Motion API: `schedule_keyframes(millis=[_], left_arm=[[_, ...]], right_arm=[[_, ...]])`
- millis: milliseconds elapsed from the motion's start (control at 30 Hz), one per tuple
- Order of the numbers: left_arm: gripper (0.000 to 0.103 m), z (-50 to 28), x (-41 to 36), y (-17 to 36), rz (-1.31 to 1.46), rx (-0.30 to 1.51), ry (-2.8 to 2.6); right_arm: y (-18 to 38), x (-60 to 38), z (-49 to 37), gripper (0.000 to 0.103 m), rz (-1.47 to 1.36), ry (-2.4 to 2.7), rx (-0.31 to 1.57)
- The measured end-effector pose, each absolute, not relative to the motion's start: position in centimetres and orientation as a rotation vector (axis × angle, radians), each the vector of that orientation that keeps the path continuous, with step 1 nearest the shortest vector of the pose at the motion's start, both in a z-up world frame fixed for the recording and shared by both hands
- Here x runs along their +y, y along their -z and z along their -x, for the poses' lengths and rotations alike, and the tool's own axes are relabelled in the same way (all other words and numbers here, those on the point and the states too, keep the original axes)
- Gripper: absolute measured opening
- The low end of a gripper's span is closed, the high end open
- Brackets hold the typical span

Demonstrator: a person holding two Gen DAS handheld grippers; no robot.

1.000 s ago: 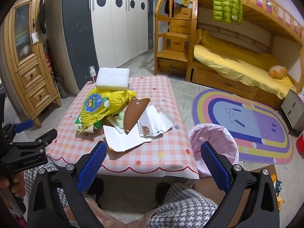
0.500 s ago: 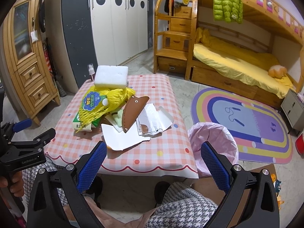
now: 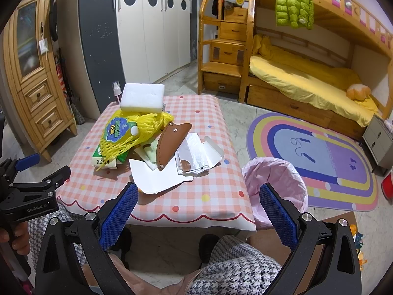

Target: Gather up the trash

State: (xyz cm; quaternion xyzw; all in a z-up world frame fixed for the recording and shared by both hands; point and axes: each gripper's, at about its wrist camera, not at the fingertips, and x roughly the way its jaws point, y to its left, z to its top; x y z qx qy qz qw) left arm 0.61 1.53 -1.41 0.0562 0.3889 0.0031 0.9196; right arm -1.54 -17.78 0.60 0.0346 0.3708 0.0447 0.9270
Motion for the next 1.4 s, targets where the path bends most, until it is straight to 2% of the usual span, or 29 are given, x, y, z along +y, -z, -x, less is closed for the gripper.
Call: schedule_keyframes(millis=[1400], left_arm=[[0.096,-0.7,1.54,1.47,-0.108,0.808,-0.009]], right_arm=[[-0.47,-17.92,1.33,0.098,-0.071,-0.09,0.764]])
